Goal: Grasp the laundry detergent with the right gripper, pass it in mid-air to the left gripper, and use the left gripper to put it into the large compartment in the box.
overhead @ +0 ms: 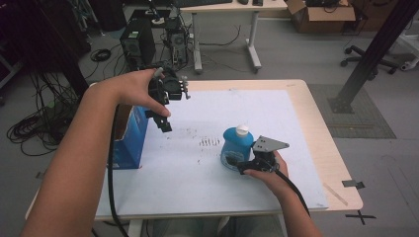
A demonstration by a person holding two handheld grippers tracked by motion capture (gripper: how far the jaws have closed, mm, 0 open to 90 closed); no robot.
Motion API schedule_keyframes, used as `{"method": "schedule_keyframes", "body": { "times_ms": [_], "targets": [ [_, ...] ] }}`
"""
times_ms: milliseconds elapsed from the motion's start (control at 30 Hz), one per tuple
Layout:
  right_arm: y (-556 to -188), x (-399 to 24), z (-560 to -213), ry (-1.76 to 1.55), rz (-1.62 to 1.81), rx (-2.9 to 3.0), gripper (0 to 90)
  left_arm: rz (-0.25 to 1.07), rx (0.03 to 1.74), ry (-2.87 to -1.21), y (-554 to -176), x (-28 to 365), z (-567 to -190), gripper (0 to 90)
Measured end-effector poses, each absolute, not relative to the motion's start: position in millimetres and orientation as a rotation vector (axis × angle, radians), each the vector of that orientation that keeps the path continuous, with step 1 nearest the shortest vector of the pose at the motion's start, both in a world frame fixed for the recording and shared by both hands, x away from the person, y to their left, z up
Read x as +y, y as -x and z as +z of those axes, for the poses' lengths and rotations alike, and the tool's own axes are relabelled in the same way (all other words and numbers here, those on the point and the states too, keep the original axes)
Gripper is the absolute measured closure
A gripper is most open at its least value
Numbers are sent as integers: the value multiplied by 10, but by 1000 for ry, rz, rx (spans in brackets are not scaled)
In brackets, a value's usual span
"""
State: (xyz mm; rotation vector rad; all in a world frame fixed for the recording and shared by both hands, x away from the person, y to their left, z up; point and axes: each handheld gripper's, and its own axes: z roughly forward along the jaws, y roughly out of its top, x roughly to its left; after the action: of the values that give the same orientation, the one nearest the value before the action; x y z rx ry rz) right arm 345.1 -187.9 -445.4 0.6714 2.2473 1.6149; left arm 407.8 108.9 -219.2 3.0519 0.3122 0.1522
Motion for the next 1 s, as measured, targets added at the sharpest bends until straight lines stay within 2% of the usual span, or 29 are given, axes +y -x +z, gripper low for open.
{"method": "schedule_keyframes", "body": {
  "times_ms": [433, 567, 1000],
  "targets": [
    [-3442, -1874, -4469, -648, 1611, 2245, 332, 153, 321, -3051, -4077, 1105, -2199, 60],
    [-3443, -1876, -4477, -629, 1633, 2252, 413, 153, 305, -3060, -4083, 1105, -2194, 60],
    [-3449, -1884, -4467, -642, 1643, 2254, 438, 156, 317, -3050, -4062, 1109, -2190, 60]
  ]
}}
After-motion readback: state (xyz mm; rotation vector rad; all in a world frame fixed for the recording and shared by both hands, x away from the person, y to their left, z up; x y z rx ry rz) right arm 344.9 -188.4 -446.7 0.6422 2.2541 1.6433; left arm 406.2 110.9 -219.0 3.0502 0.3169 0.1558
